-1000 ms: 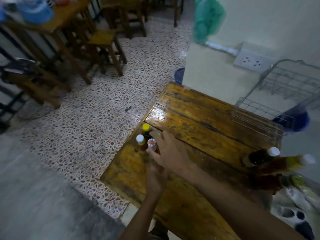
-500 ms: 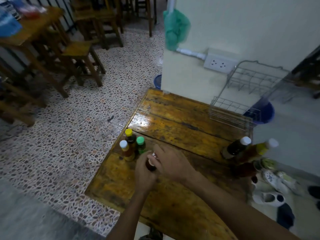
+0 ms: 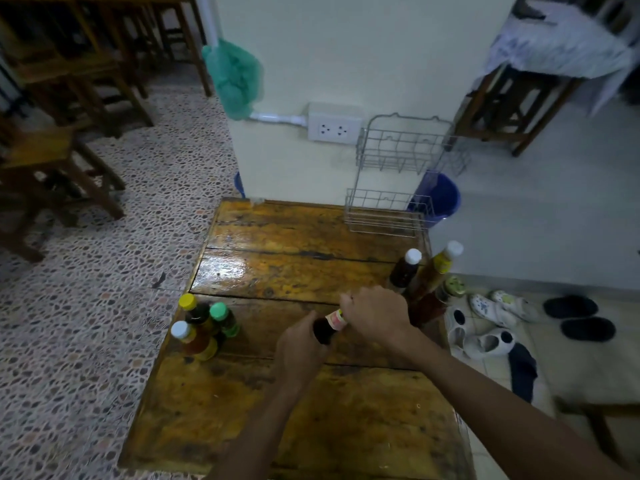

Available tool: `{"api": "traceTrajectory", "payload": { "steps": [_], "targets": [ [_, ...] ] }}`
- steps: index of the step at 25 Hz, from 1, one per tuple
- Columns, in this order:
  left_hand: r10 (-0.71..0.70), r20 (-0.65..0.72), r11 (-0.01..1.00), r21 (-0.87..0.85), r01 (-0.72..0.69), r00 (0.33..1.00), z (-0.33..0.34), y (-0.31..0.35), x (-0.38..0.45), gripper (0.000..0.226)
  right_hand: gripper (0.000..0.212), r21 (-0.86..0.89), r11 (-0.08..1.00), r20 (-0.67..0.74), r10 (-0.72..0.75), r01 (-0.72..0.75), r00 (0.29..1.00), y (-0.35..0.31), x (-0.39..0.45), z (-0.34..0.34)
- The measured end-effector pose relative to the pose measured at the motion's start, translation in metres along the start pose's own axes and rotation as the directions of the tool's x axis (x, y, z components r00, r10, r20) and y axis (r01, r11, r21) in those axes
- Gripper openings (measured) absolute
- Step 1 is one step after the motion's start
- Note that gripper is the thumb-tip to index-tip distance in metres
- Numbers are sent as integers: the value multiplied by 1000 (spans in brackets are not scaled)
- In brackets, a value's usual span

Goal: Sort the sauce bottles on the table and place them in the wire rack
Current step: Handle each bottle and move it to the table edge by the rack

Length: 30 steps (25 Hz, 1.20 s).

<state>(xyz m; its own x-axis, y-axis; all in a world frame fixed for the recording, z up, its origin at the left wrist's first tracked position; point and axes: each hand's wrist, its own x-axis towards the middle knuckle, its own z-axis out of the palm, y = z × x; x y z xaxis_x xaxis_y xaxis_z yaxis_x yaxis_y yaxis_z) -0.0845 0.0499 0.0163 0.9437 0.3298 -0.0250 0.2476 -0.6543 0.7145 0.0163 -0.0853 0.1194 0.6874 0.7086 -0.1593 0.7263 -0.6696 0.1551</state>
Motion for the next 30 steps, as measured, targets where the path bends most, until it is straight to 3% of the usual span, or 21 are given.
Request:
{"api": "traceTrajectory", "payload": {
  "steps": [2, 5, 7, 9, 11, 13, 14, 16, 18, 20, 23, 25, 27, 28, 30],
  "targets": [
    [17, 166, 984, -175, 13, 986, -7, 0, 9, 28, 27, -2, 998, -78, -64, 64, 995, 5, -5, 0],
    [137, 523, 938, -341, 59, 842, -28, 4, 25, 46, 41, 61, 967, -373, -207, 247, 905, 20, -14, -6],
    [147, 566, 942, -331, 61, 811, -31, 9, 30, 41, 40, 68, 977, -432, -152, 200, 889, 26, -16, -8],
    [90, 517, 961, -270, 62, 851, -25, 15, 32, 38, 38, 70, 997, -337, -8, 34, 942, 23, -9, -8],
    [-6, 411, 998, -56, 31, 912, -15, 23, 29, 43, 21, 10, 996, -66, 92, -92, 994, 21, -8, -2],
    [-32, 273, 980, 195, -22, 961, -2, 24, 21, 46, 17, 67, 976, 158, 195, -207, 968, 23, -9, 3],
    [-21, 245, 978, 209, -31, 969, 1, 23, 18, 45, 19, 102, 972, 172, 193, -212, 966, 22, -12, 4],
    [-10, 346, 1000, 21, 3, 938, -2, 19, 19, 39, 19, 124, 987, -53, 106, -99, 993, 17, -21, 7],
    [53, 597, 974, -207, 90, 801, -12, 16, 27, 35, 24, 177, 983, -315, 17, 41, 949, 18, -30, 4],
    [104, 727, 967, -234, 102, 679, -22, 19, 29, 31, 40, 139, 987, -368, -27, 84, 929, 23, -38, 5],
    [60, 661, 993, -115, 22, 748, -14, 24, 28, 44, 42, 188, 978, -269, 142, -93, 953, 24, -50, 12],
    [46, 600, 996, 34, -83, 799, 1, 31, 18, 46, 32, 69, 985, -70, 162, -158, 984, 22, -60, 30],
    [61, 507, 965, 191, -181, 860, 18, 36, 5, 41, 26, 63, 979, 139, 184, -194, 973, 26, -69, 43],
    [70, 467, 956, 220, -193, 881, 25, 39, 1, 40, 31, 74, 974, 156, 202, -215, 967, 29, -74, 47],
    [71, 419, 982, 132, -139, 905, 38, 46, -1, 41, 41, 125, 967, 54, 218, -223, 974, 36, -79, 55]
  ]
}}
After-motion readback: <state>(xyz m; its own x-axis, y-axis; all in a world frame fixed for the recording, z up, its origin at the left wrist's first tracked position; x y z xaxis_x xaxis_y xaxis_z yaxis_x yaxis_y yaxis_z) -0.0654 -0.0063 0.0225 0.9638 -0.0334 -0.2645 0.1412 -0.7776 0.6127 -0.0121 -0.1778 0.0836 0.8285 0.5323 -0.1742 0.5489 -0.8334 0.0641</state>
